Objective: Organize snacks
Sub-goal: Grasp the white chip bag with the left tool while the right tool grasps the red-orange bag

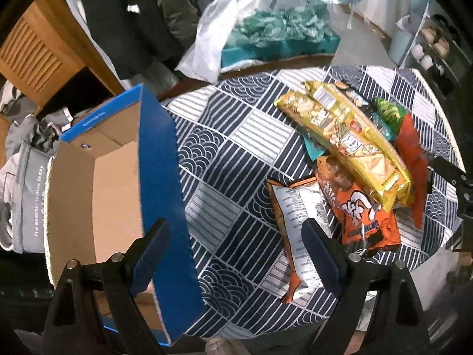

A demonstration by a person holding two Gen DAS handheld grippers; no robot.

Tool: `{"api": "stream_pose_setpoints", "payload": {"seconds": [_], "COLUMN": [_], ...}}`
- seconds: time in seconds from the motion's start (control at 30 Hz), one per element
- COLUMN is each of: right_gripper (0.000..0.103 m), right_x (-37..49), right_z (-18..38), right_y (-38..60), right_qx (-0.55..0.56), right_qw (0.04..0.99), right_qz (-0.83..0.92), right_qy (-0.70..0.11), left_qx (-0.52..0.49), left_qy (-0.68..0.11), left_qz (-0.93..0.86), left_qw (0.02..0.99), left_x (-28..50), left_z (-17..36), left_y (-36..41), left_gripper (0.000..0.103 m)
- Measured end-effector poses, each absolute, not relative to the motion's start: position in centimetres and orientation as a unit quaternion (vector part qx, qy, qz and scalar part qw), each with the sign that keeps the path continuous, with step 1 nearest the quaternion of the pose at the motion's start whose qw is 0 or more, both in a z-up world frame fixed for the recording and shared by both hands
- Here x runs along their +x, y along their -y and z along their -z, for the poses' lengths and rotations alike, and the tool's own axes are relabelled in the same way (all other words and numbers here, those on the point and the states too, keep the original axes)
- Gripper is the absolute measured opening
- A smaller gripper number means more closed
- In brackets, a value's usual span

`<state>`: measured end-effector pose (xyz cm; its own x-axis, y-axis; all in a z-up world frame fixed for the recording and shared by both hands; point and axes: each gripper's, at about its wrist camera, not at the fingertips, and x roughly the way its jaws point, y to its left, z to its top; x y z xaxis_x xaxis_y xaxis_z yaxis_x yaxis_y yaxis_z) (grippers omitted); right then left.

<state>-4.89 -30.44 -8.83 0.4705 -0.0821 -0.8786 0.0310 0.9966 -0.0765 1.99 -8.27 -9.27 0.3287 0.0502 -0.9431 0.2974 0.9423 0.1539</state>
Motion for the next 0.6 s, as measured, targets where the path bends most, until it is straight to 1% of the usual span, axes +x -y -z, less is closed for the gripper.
{"api": "stream_pose_setpoints", "payload": {"seconds": [0.17,0.53,0.6], "right_gripper": [0.101,0.101,0.097], "right_x": [-4.7,-3.4,-3.1], "right_z": [11.3,15.3,16.0], "right_y": [31.7,32.4,32.1], "right_qx": [-0.024,-0.012,-0.017], "right_qw": [0.843,0.830,0.826], "right_qz": [0.039,0.020,0.017], "right_qy": [-0.536,-0.558,-0.563], "left_qx": [0.155,0.151,0.149], "left_qy": [-0.584,-0.620,-0.626], "left_qz": [0.075,0.088,0.089], "left_qw": [0.793,0.765,0.761], "left_x": [2.7,2.9,3.0], "left_z": [11.1,14.7,15.3], "left_y": [9.3,10.9,11.0], "left_gripper": [0.091,0.091,0.091]}}
